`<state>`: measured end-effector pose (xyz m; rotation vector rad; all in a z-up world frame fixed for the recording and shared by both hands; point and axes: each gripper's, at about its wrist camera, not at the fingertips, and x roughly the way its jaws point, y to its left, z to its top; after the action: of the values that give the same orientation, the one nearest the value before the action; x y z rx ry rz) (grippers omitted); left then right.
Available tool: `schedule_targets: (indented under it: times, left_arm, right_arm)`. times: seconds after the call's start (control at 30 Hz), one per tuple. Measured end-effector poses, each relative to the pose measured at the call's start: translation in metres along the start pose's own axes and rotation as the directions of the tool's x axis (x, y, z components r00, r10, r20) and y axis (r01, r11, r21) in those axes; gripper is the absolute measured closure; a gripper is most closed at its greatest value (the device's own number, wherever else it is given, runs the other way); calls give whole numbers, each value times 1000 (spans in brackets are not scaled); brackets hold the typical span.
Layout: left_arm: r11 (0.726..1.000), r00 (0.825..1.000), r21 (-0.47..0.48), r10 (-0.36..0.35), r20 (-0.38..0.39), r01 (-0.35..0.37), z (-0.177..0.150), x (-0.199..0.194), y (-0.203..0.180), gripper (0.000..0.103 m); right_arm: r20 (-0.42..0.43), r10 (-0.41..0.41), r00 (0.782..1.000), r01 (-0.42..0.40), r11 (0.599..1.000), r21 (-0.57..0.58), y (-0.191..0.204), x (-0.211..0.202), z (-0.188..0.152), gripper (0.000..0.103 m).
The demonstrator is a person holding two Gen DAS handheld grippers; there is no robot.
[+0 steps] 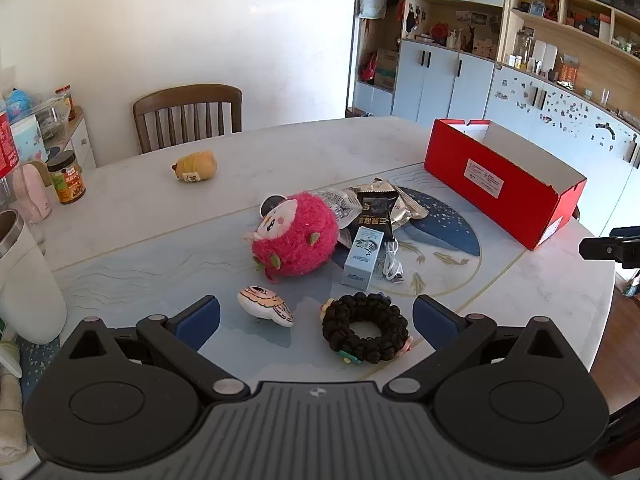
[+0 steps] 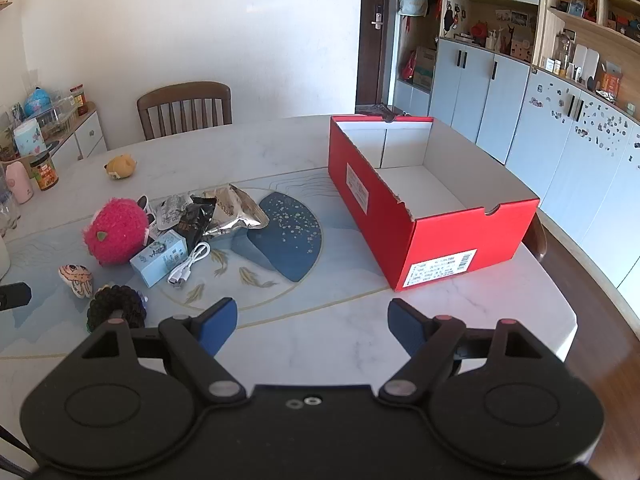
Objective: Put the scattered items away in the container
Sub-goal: 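Move both tools toward the scattered items on the table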
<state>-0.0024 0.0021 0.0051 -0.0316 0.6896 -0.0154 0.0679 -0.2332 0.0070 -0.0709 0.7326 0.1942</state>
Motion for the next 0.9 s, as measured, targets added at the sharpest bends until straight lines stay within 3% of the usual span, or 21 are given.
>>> schedule_targets:
  times: [0.33, 0.9]
  left_arm:
    - [998, 999, -43, -36, 24, 37, 0, -6, 4, 0]
    - [997, 997, -28, -68, 25, 68, 4, -11, 5, 0]
  right_arm:
    - [4, 0, 1000, 0, 1000, -9, 1, -4, -1, 0]
    - [19, 13, 1000, -12, 999, -33, 6, -5, 6, 0]
